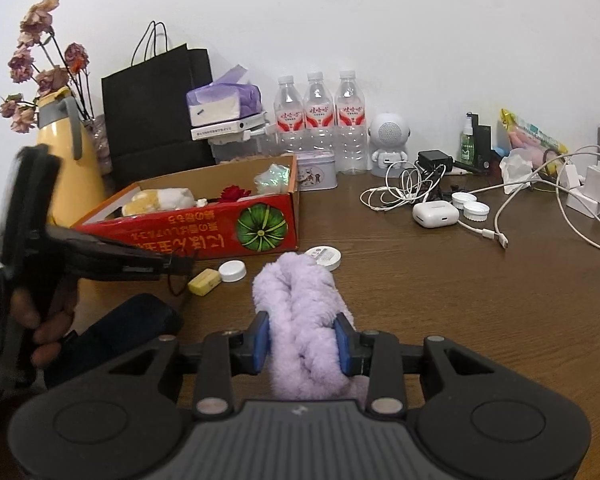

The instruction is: Organize objects

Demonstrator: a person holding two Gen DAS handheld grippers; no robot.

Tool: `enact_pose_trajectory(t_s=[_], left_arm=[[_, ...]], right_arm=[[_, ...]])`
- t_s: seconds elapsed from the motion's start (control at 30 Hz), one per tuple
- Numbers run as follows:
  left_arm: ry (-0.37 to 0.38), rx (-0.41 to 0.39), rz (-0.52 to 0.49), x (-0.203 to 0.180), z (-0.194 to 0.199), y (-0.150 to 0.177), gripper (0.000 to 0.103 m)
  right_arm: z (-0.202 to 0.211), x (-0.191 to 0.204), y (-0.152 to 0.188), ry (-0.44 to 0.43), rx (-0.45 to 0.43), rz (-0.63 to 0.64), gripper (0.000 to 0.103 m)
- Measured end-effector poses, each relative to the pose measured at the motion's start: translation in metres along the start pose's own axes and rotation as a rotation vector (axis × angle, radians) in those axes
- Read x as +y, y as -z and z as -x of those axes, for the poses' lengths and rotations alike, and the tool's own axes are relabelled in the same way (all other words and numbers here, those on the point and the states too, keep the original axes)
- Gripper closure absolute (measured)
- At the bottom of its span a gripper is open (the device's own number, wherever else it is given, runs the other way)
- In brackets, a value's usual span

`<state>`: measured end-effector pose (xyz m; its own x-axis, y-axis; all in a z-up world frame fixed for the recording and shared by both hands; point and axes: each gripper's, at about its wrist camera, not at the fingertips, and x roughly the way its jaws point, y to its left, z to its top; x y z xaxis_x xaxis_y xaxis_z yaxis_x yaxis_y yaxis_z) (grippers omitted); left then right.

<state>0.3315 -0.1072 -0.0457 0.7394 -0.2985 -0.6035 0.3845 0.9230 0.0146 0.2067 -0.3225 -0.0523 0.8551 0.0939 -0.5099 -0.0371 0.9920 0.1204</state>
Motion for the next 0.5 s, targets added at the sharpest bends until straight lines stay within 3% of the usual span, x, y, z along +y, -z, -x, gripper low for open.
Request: enact_pose_trajectory(t_s=[0.17,0.33,0.4,0.5], left_arm=[[0.010,-0.053,0.087,0.005,0.056,0.015,0.098],[0.052,-0.184,0.159,0.024,0.124,0.012,0.098],[0.080,-0.216,0.183,0.037,0.136,0.012,0.098],[0.066,-0.203,0.245,0.063,0.136,0.005,0.098]], right_arm=[[0.018,0.003,0.008,0.002,0.002,-0.014,0.071],[0.041,0.014,0.003,-0.012,-0.039,0.005,0.071],[0.049,0.020,-0.004,-0.029,-0.067,0.022,0.071],[0.048,0.025,-0.018,-0.101,-0.080,0.040,0.071]])
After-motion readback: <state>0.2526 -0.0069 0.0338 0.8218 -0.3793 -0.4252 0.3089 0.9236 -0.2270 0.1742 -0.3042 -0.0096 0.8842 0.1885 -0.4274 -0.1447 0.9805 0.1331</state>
